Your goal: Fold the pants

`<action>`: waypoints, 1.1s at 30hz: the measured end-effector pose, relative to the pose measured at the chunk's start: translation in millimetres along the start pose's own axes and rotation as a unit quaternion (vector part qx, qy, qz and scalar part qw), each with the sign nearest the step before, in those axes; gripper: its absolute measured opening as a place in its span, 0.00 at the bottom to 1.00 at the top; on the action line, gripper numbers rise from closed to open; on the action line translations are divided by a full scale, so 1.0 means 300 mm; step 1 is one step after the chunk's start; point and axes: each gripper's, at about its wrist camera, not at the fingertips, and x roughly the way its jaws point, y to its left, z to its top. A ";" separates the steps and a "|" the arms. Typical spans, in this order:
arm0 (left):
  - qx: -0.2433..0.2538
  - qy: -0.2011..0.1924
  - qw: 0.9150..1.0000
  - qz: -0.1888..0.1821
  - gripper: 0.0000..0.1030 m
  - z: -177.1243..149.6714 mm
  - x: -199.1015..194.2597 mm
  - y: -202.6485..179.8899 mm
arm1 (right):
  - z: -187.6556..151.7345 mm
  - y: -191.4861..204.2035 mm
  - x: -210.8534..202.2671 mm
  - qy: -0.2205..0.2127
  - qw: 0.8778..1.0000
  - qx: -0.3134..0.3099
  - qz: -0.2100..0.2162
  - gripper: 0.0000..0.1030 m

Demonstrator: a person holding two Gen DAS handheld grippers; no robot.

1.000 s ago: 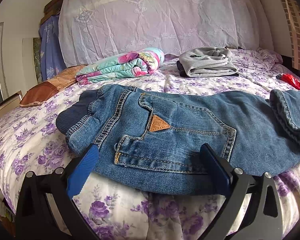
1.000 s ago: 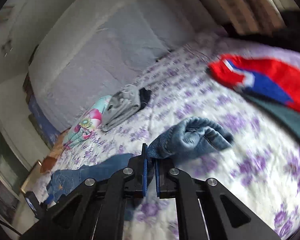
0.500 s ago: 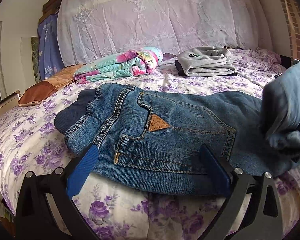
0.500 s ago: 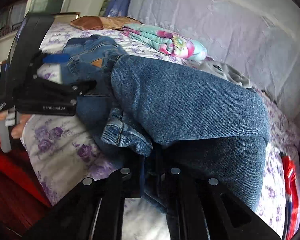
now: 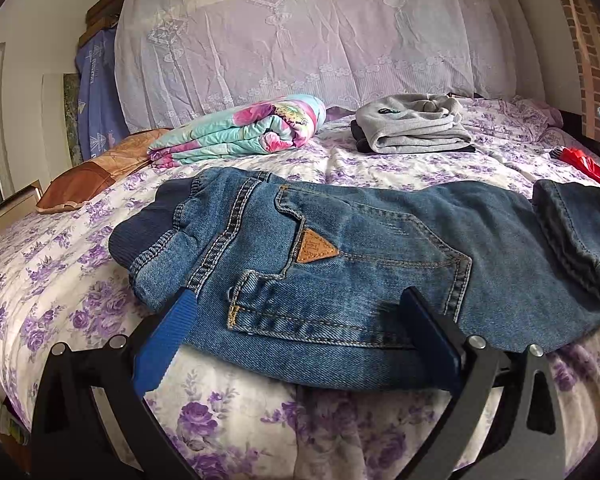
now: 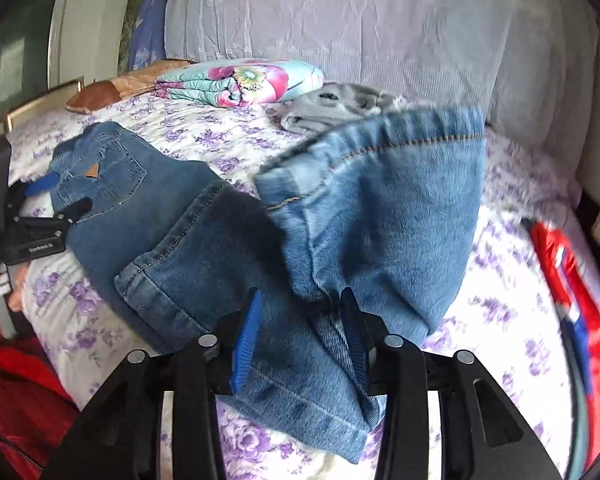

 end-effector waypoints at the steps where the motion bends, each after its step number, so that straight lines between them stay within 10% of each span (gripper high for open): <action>1: 0.000 0.000 1.000 0.000 0.96 0.000 0.000 0.000 | 0.009 0.002 -0.023 -0.016 1.000 -0.002 -0.023 0.49; 4: -0.001 -0.001 1.000 0.000 0.96 0.000 0.000 -0.001 | 0.007 0.015 -0.124 -0.081 0.994 0.010 -0.066 0.83; 9: 0.000 -0.001 1.000 0.000 0.96 0.001 0.000 -0.001 | 0.031 0.071 -0.097 -0.084 0.995 0.027 -0.041 0.90; 11: 0.000 0.000 1.000 0.000 0.96 0.001 0.000 0.000 | 0.033 0.136 -0.049 -0.081 0.992 -0.014 -0.101 0.90; 12: 0.000 0.000 1.000 0.000 0.96 0.001 0.000 0.000 | 0.030 0.155 -0.016 -0.087 0.985 -0.039 -0.147 0.85; 14: 0.002 0.000 1.000 -0.003 0.96 0.000 0.000 0.000 | 0.039 0.134 0.026 -0.086 0.979 -0.038 -0.182 0.34; 16: 0.002 -0.001 1.000 -0.006 0.96 -0.001 -0.001 0.001 | 0.035 -0.006 -0.027 -0.093 0.990 0.055 -0.092 0.13; 19: 0.001 -0.003 1.000 -0.005 0.96 0.000 0.000 0.001 | 0.026 -0.171 -0.201 -0.149 0.980 0.118 -0.052 0.09; 23: 0.001 -0.003 1.000 -0.004 0.96 0.001 0.002 0.002 | 0.036 -0.180 -0.319 -0.162 0.986 0.038 -0.014 0.09; 29: 0.001 -0.001 1.000 -0.002 0.96 0.000 0.004 0.003 | 0.000 0.177 -0.107 -0.079 0.982 -0.168 -0.017 0.09; 33: 0.001 0.004 1.000 -0.001 0.96 0.000 0.005 0.004 | -0.122 0.397 0.051 -0.031 0.943 -0.319 -0.094 0.16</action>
